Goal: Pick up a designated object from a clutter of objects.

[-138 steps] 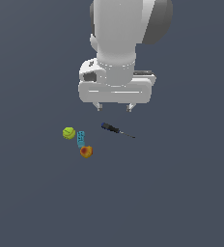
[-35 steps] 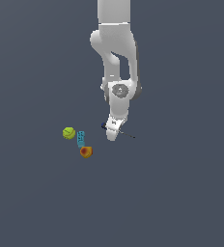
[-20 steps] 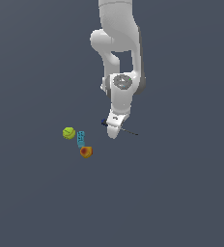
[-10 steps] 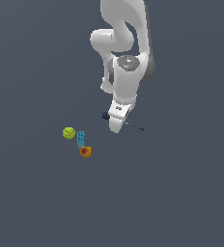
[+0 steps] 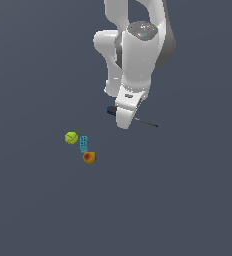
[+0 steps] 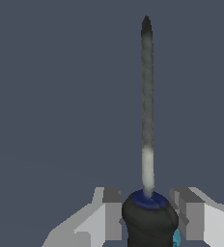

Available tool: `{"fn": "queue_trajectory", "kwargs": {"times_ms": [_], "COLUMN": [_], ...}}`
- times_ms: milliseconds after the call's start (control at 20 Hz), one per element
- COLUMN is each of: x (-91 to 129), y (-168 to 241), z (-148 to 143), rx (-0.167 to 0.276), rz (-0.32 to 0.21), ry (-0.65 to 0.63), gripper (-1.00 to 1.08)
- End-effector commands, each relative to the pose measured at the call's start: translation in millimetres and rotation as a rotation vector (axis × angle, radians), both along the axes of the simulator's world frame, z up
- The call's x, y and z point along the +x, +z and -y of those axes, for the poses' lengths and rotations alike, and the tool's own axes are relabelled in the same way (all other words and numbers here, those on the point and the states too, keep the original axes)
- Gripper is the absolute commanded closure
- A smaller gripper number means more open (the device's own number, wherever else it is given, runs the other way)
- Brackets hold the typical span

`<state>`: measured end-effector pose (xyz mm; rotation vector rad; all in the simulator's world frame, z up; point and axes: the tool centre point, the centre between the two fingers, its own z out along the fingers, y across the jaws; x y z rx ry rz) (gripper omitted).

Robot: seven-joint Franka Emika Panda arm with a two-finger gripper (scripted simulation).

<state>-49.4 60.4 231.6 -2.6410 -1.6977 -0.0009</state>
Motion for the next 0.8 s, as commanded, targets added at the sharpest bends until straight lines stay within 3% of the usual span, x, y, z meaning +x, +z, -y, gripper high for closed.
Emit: {"fn": "queue_trajectory", "kwargs": {"times_ms": [0,400,750], "x": [7,30,44], "y": [24,93,129], "z": [-3,-11,-15], "rx": [0.0,-0.001,-0.002], "rz": [0.0,0.0,0.001], "ry": [0.0,-0.001,-0.002], "gripper": [1.08,1.08,1.08]}}
